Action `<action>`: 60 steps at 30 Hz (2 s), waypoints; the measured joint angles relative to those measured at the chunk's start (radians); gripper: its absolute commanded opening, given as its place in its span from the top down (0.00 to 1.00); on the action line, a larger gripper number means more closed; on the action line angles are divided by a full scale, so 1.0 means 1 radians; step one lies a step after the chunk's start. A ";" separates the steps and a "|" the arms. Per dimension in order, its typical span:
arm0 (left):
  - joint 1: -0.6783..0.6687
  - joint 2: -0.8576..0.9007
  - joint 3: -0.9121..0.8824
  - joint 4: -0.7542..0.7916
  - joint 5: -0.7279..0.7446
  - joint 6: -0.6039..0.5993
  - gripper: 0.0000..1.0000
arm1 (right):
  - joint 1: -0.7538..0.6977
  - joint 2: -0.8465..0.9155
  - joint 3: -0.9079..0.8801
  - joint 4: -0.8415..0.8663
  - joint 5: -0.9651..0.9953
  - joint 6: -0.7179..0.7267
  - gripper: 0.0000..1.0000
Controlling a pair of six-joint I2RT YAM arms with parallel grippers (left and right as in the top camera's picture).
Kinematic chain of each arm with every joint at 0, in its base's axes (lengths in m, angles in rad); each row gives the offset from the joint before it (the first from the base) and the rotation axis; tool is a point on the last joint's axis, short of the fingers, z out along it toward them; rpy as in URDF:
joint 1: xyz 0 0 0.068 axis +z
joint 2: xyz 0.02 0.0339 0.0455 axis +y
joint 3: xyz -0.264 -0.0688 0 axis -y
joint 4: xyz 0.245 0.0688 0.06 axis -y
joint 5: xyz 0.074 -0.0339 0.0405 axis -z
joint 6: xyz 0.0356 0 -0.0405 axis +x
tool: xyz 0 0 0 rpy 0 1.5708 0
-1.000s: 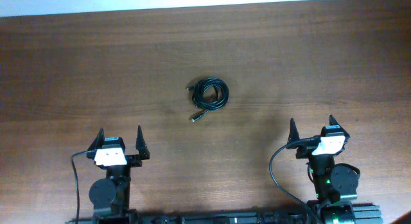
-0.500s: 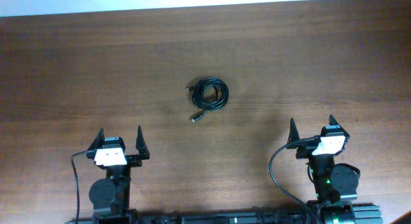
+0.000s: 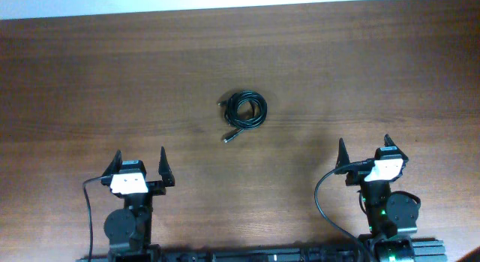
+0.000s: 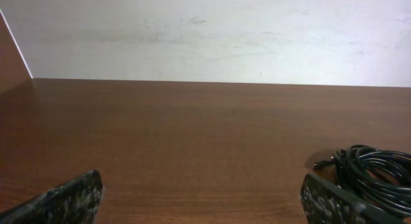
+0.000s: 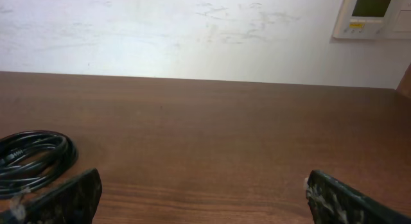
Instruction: Untangle cables
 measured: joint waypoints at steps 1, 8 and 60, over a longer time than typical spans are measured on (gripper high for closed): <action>0.000 0.000 0.000 0.000 0.000 0.000 0.01 | 0.000 0.000 0.000 0.000 0.000 0.000 0.01; 0.000 0.000 0.000 0.068 -0.023 0.000 0.01 | 0.000 0.000 -0.003 0.069 -0.140 0.109 0.01; -0.114 2.042 1.669 -1.027 0.640 0.146 0.01 | 0.361 1.924 1.286 -0.422 -0.265 0.687 0.53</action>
